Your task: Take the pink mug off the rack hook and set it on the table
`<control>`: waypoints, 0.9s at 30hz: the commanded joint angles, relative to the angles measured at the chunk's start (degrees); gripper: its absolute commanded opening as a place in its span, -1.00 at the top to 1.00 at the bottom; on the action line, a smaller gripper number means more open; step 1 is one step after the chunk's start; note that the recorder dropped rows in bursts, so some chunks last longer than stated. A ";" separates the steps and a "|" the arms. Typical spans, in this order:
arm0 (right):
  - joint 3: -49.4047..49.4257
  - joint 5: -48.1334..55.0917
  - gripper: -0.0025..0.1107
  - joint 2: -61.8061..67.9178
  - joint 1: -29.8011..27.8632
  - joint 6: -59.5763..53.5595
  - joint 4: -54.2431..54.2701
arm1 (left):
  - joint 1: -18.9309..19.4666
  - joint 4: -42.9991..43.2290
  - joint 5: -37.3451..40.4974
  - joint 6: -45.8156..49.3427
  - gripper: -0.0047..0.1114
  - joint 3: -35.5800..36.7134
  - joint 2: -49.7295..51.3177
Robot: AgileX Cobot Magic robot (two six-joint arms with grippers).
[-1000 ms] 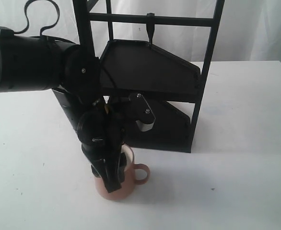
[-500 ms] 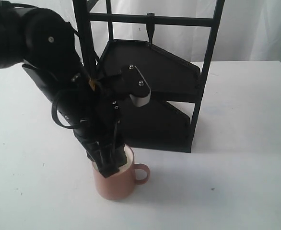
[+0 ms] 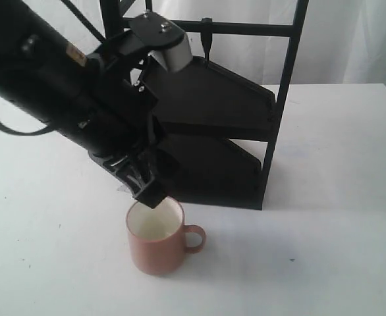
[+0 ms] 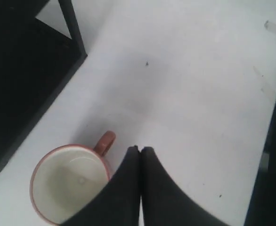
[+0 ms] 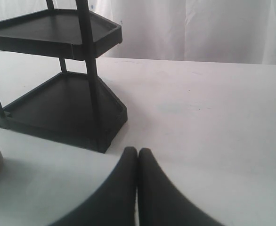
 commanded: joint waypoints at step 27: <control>0.29 -0.50 0.96 -0.37 -0.16 0.00 0.00 | -0.19 -0.73 -15.30 -11.41 0.92 31.08 -43.72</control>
